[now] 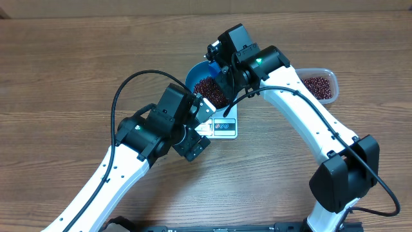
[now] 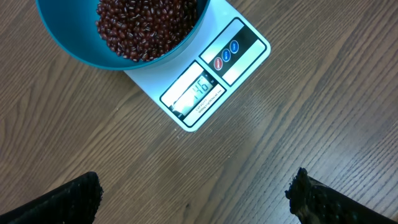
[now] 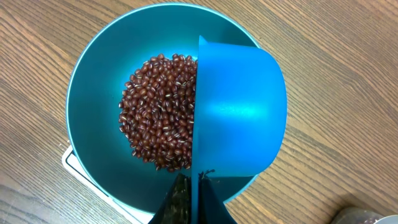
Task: Scoop item into bowl and weigh 150g on scale
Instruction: 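Hold the emptied scoop over the bowl while the scale reading settles, then move the empty blue scoop rightward to the clear bean container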
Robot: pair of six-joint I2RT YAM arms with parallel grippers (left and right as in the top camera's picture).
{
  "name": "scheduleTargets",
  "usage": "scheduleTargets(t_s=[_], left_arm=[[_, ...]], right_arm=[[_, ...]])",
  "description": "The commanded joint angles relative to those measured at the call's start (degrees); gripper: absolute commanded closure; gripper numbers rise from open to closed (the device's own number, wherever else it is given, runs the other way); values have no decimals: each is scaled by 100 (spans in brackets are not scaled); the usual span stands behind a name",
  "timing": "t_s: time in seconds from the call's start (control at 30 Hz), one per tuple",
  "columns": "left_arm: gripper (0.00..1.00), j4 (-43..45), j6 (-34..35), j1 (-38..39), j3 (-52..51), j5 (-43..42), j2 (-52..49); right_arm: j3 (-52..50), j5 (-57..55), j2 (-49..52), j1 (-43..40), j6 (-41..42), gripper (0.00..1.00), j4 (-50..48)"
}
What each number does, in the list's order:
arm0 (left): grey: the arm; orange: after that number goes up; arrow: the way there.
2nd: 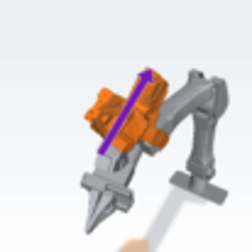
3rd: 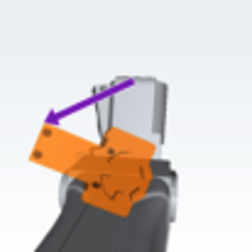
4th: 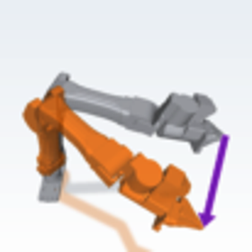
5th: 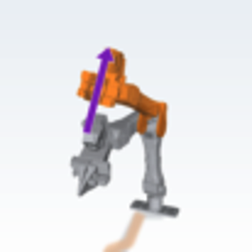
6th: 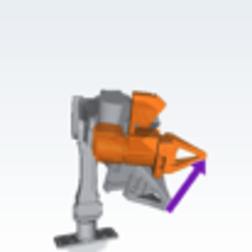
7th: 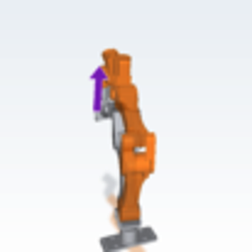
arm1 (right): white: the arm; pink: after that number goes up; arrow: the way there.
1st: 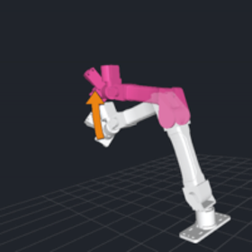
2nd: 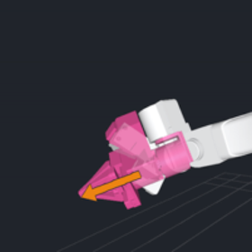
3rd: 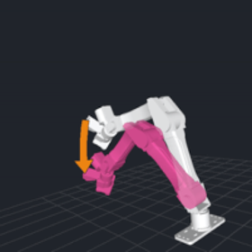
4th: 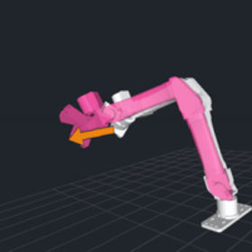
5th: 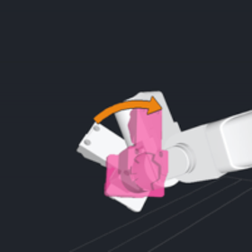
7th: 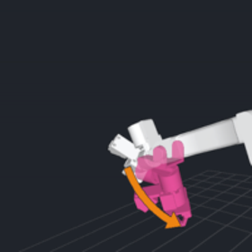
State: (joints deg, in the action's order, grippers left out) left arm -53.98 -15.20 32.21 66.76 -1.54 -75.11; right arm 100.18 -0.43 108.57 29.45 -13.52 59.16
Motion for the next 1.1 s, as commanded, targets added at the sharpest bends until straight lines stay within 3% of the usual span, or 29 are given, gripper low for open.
scheduleTargets(t_s=[0.0,0.47,0.8,0.93,1.07], left_arm=[[1,24,-90,-31,-42,-87,22],[1,24,-90,-31,-42,-87,22],[1,24,-90,-31,-42,-87,22],[1,24,-87,-31,-42,-87,22],[1,24,-90,-31,-42,-87,22]], right_arm=[[190,11,-223,15,44,96,-46],[619,-66,-245,-4,315,96,-208],[1550,-1779,-251,-402,1204,96,192],[1613,-2898,-251,-695,1856,96,732],[1602,-3209,-249,-1132,2505,96,1419]])
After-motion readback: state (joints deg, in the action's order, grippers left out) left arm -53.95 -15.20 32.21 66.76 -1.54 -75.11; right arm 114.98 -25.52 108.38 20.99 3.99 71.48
